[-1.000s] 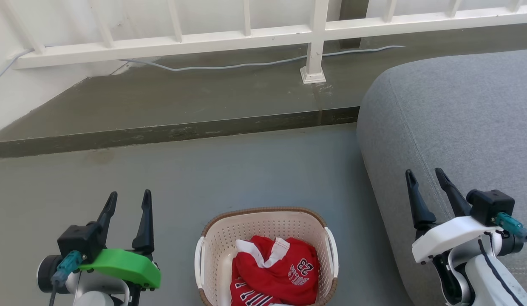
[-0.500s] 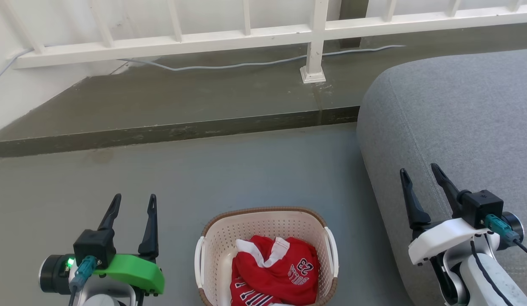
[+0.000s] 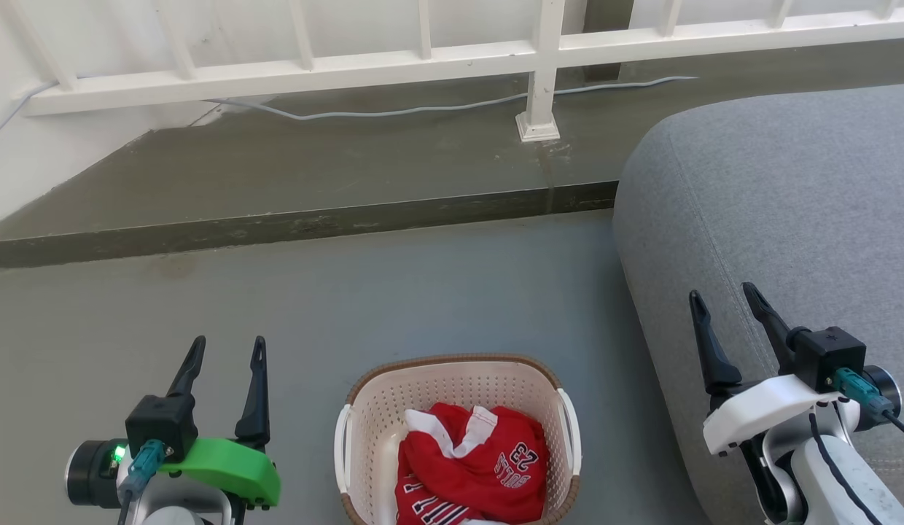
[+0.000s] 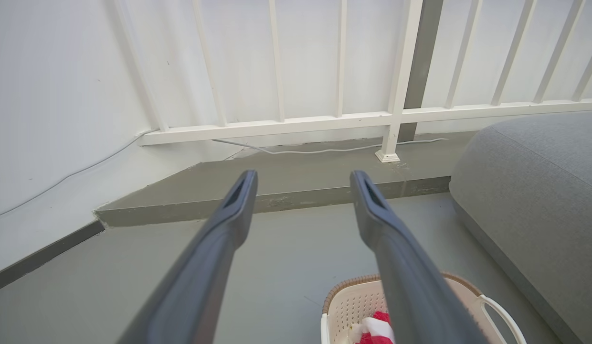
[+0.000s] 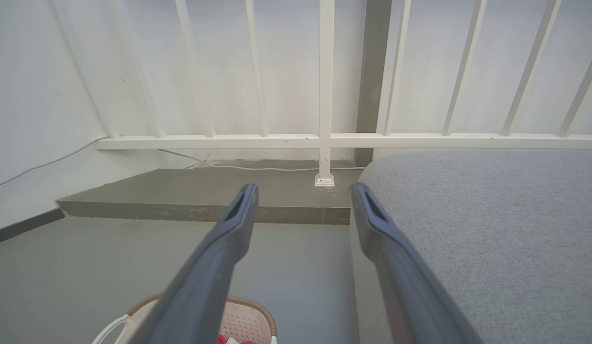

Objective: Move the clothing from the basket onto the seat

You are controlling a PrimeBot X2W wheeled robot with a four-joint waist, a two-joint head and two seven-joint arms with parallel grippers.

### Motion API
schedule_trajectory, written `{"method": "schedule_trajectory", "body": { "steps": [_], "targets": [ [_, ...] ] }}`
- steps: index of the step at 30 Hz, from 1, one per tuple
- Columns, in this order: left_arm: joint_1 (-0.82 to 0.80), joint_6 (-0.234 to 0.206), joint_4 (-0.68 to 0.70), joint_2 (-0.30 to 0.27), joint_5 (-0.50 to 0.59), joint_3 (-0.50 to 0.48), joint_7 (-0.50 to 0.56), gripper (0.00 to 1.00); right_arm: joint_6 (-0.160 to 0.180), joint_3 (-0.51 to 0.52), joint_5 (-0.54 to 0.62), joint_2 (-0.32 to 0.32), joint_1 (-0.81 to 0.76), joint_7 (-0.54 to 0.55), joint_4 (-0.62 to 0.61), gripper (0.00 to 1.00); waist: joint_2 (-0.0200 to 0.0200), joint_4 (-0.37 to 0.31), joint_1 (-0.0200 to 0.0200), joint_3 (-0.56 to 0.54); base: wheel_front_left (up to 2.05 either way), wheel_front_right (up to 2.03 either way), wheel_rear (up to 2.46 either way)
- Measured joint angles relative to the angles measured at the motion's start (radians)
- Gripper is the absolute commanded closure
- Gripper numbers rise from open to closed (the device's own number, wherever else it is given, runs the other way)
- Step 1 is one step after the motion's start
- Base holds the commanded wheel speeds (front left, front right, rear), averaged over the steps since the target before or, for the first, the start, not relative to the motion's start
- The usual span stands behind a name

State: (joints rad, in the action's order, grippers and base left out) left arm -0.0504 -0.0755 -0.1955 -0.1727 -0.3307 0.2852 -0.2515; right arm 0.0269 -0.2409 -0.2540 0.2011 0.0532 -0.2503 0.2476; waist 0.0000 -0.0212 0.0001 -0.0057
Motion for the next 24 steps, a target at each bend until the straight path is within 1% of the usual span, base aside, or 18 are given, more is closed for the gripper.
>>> {"method": "schedule_trajectory", "body": {
  "steps": [11,13,24],
  "targets": [
    [0.000,0.000,-0.012,0.000,0.000,-0.001,0.000,0.00,-0.002,0.005,0.003,-0.003,0.000,0.000,0.002,0.00,0.0000,0.001,0.0000,0.005,0.00,0.00,0.00],
    [0.000,-0.001,-0.010,0.000,0.000,-0.003,0.000,0.00,-0.009,0.005,0.006,-0.005,0.001,0.000,0.001,0.00,0.0000,-0.001,0.0000,0.010,0.00,0.00,0.00],
    [-0.018,0.002,0.020,0.002,0.001,0.015,0.004,0.00,-0.009,0.037,0.008,-0.008,0.046,0.000,-0.050,0.00,0.0000,-0.029,0.0000,0.087,0.00,0.00,0.00]
  ]
}}
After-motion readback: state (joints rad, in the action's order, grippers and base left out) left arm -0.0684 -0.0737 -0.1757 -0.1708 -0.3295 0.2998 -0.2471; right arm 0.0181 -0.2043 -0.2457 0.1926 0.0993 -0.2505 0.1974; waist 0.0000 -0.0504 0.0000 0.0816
